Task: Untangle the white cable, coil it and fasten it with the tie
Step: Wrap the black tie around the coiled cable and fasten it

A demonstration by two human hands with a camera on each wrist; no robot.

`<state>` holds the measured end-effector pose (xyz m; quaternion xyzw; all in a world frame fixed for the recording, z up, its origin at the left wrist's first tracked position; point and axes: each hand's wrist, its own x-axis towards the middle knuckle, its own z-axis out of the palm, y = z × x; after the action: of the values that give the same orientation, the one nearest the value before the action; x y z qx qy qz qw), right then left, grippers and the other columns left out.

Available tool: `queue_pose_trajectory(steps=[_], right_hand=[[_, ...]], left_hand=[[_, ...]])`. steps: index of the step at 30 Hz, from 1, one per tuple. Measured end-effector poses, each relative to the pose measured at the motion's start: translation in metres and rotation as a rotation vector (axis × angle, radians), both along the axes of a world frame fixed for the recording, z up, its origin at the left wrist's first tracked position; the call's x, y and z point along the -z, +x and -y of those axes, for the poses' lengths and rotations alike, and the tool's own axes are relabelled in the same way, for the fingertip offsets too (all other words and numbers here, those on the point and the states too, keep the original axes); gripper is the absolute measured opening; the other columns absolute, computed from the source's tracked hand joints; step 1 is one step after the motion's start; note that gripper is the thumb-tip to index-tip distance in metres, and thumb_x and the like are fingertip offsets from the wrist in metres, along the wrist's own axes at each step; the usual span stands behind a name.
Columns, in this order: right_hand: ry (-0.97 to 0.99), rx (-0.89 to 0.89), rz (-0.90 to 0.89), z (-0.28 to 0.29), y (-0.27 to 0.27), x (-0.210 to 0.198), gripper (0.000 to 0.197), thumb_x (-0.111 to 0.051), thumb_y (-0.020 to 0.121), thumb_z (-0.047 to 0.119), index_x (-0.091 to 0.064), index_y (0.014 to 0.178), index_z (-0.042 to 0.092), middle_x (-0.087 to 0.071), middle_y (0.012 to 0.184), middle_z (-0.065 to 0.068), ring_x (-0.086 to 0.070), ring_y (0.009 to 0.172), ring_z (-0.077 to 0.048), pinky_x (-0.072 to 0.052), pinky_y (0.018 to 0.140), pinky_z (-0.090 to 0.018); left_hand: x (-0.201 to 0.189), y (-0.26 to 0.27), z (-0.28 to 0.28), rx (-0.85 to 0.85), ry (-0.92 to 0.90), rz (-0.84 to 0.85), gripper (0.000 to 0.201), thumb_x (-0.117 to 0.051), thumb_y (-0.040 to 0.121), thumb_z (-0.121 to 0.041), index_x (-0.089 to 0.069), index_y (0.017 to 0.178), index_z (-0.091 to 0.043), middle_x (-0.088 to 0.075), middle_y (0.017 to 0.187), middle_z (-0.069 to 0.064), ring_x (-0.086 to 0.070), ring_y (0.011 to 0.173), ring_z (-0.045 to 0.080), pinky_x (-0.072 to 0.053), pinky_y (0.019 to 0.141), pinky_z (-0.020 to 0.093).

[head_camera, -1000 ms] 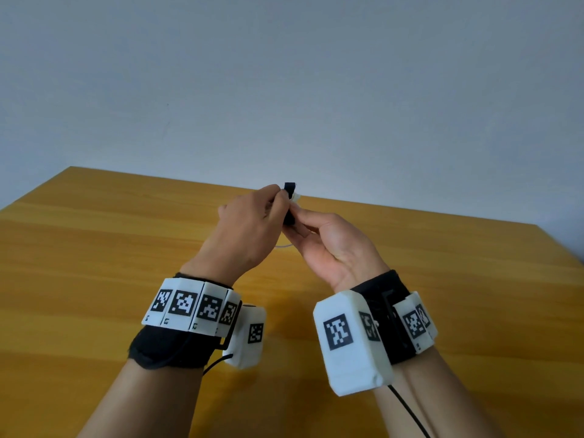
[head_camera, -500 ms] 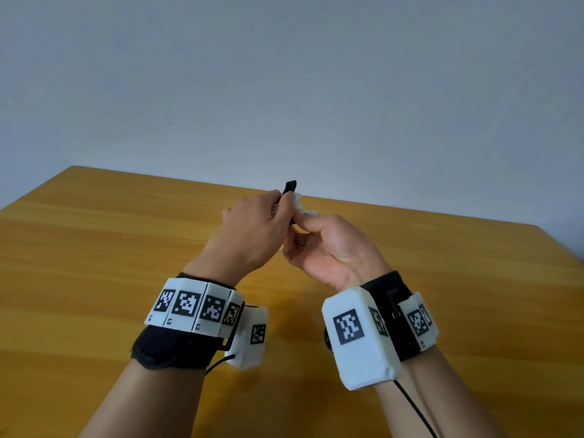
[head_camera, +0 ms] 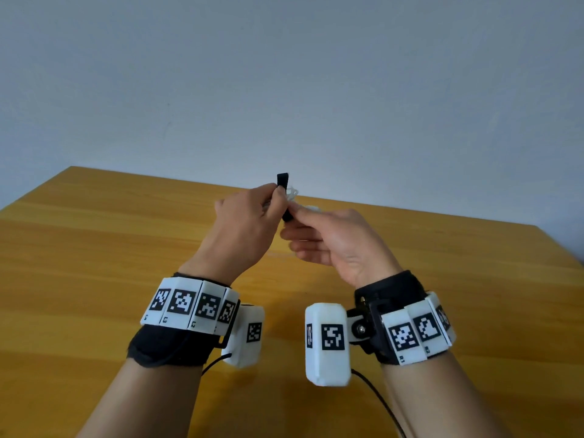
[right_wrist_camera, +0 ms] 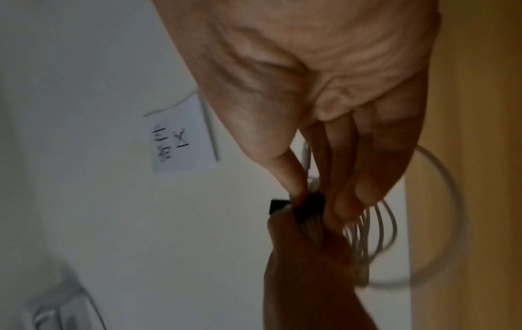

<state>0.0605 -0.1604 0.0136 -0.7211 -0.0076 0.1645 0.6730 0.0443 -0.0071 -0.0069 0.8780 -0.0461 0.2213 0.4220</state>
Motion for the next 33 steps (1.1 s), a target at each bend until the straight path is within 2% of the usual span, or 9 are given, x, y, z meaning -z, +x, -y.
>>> queue_pose_trajectory(steps=[3, 6, 9, 12, 14, 18, 21, 26, 33], right_hand=[[-0.248, 0.068, 0.201, 0.014, 0.002, -0.005, 0.041, -0.07, 0.095, 0.045, -0.076, 0.079, 0.008, -0.071, 0.059, 0.004, -0.059, 0.048, -0.008, -0.052, 0.048, -0.02], [-0.366, 0.192, 0.414, 0.024, 0.008, -0.004, 0.045, -0.066, 0.096, 0.052, -0.074, 0.074, 0.013, -0.065, 0.055, 0.008, -0.057, 0.047, -0.006, -0.05, 0.053, -0.023], [-0.318, 0.215, 0.539, 0.023, 0.01, -0.005, 0.035, -0.071, 0.088, 0.06, -0.074, 0.098, 0.027, -0.071, 0.074, 0.007, -0.063, 0.06, -0.006, -0.054, 0.065, -0.029], [-0.337, 0.083, 0.603, 0.019, 0.01, -0.002, 0.037, -0.074, 0.087, 0.056, -0.071, 0.119, 0.037, -0.072, 0.087, 0.008, -0.069, 0.075, -0.005, -0.053, 0.072, -0.018], [-0.323, 0.035, 0.647, 0.017, 0.008, -0.001, 0.024, -0.074, 0.092, 0.043, -0.077, 0.111, 0.029, -0.073, 0.083, 0.01, -0.071, 0.076, 0.0, -0.049, 0.068, -0.011], [-0.223, 0.06, 0.712, 0.018, 0.008, -0.001, 0.011, -0.073, 0.095, 0.026, -0.079, 0.092, 0.017, -0.072, 0.071, 0.014, -0.065, 0.058, 0.007, -0.046, 0.057, -0.006], [-0.167, 0.137, 0.741, 0.019, 0.01, -0.001, 0.012, -0.072, 0.096, 0.024, -0.078, 0.089, 0.016, -0.074, 0.069, 0.007, -0.062, 0.052, -0.003, -0.047, 0.056, -0.012], [-0.049, 0.129, 0.744, 0.019, 0.011, -0.001, 0.011, -0.072, 0.096, 0.017, -0.076, 0.087, 0.018, -0.076, 0.075, -0.003, -0.066, 0.06, -0.013, -0.054, 0.06, -0.025], [0.005, 0.083, 0.609, 0.015, 0.005, -0.005, 0.022, -0.075, 0.094, 0.025, -0.081, 0.086, 0.006, -0.078, 0.075, -0.009, -0.074, 0.068, -0.024, -0.064, 0.071, -0.038]], left_hand=[[0.001, 0.0, -0.001, -0.005, 0.046, -0.005, 0.045, -0.038, 0.108, -0.032, -0.045, 0.064, -0.025, -0.043, 0.044, -0.016, -0.039, 0.047, 0.008, -0.022, 0.058, 0.033], [0.002, 0.001, -0.001, 0.001, 0.103, 0.007, 0.045, -0.038, 0.109, -0.031, -0.04, 0.063, -0.028, -0.048, 0.047, -0.025, -0.041, 0.05, 0.002, -0.022, 0.061, 0.033], [0.003, 0.001, 0.001, 0.012, 0.183, 0.02, 0.045, -0.037, 0.109, -0.034, -0.039, 0.064, -0.031, -0.052, 0.056, -0.038, -0.046, 0.065, -0.004, -0.025, 0.076, 0.034], [0.004, 0.0, 0.004, 0.062, 0.26, 0.039, 0.043, -0.031, 0.108, -0.042, -0.06, 0.079, -0.031, -0.057, 0.066, -0.039, -0.051, 0.084, -0.004, -0.024, 0.082, 0.031], [0.004, 0.0, 0.006, 0.086, 0.273, 0.062, 0.044, -0.032, 0.109, -0.043, -0.066, 0.086, -0.03, -0.059, 0.061, -0.027, -0.051, 0.09, -0.003, -0.025, 0.085, 0.031], [0.003, 0.0, 0.008, 0.116, 0.274, 0.034, 0.046, -0.027, 0.108, -0.05, -0.064, 0.091, -0.028, -0.058, 0.066, -0.025, -0.051, 0.083, -0.002, -0.023, 0.085, 0.032], [0.005, 0.002, 0.011, 0.119, 0.319, -0.049, 0.052, -0.019, 0.099, -0.059, -0.052, 0.088, -0.022, -0.047, 0.07, -0.011, -0.044, 0.079, 0.011, -0.025, 0.087, 0.034], [0.011, 0.003, 0.011, 0.089, 0.355, -0.1, 0.045, -0.026, 0.104, -0.055, -0.041, 0.087, -0.016, -0.044, 0.072, -0.007, -0.041, 0.082, 0.018, -0.024, 0.084, 0.036], [0.007, 0.003, 0.006, 0.043, 0.29, -0.111, 0.02, -0.037, 0.11, -0.03, -0.041, 0.095, -0.018, -0.046, 0.084, -0.006, -0.042, 0.092, 0.023, -0.029, 0.092, 0.04]])
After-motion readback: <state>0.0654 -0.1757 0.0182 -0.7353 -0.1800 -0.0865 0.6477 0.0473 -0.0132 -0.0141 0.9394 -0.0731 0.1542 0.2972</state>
